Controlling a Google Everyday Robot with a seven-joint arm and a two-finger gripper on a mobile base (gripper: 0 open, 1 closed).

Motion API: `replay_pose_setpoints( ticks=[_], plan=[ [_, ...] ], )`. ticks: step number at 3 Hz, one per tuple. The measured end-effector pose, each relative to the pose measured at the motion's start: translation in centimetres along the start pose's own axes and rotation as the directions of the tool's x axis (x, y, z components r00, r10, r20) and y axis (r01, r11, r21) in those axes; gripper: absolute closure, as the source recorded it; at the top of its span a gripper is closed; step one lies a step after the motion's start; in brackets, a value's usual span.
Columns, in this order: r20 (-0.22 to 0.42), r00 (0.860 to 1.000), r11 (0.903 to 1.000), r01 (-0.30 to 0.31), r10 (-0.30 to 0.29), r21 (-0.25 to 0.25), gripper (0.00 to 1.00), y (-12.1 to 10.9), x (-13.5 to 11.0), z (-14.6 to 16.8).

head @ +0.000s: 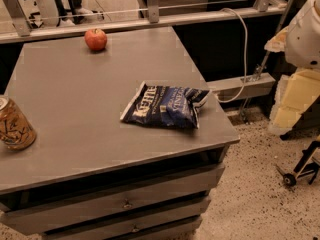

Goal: Move blue chip bag near apple

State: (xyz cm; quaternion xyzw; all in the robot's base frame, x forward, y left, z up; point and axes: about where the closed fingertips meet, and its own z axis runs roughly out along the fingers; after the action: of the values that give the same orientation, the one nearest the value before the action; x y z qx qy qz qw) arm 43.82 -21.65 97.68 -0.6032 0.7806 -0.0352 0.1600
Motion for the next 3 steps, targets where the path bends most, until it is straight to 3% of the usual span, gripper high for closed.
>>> replay_pose_setpoints(
  ticks=[2, 3],
  plan=[
    [0.03, 0.999, 0.9997, -0.02, 0.019, 0.017, 0.0, -0.7, -0.3, 1.1],
    [0.103, 0.994, 0.9995, -0.029, 0.027, 0.015, 0.0, -2.2, -1.6, 4.0]
  ],
)
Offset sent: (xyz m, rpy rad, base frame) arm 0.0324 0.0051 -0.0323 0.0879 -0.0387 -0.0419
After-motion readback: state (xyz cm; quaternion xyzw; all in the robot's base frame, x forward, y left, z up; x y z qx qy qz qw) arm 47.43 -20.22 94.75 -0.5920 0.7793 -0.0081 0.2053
